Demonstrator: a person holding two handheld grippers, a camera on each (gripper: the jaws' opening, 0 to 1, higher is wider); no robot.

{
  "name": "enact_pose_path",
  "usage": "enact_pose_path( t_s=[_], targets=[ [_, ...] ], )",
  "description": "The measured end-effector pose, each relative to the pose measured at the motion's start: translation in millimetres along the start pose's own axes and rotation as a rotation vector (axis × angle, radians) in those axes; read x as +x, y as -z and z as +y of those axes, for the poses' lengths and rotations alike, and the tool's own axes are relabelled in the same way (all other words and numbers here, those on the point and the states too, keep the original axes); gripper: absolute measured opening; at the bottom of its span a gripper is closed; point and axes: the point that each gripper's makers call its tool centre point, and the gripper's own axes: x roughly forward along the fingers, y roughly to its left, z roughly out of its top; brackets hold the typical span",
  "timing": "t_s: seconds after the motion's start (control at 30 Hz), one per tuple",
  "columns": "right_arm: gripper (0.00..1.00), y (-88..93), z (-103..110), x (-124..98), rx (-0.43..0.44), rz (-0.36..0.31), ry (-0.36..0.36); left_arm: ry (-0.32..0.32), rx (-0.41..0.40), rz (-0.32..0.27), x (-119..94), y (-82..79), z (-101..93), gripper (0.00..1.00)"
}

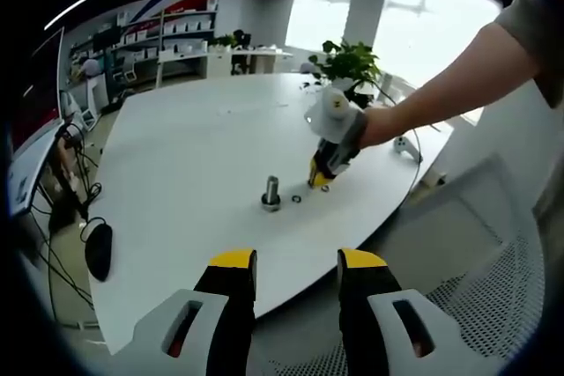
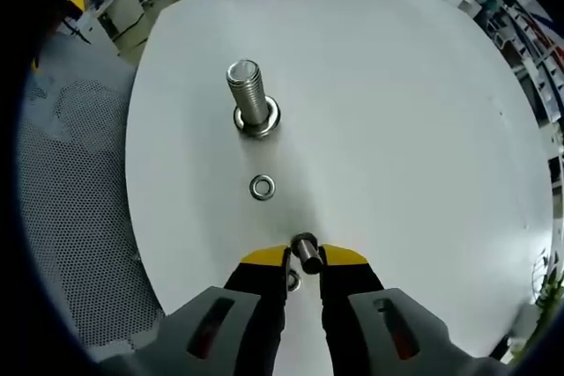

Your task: Place the washer onto the threaded stud by aligning its center hole with the stud, sliding it down to the base, and recovering from edge contact or off-axis alignment until the washer reaches the visible bottom stop.

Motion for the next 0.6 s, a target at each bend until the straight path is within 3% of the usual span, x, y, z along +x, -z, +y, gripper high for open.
enact_pose_path(
  t_s=[0.37,0.6],
  targets=[
    [0.16,22.8,-3,-14,0.034,0.007,0.021,-0.004,0.000,-0.002,0,-0.4,0.3,0.35],
    [0.16,31.3,7,-11,0.071,0.008,0.002,0.001,0.004,0.001,0,-0.3,-0.6,0.35]
  ],
)
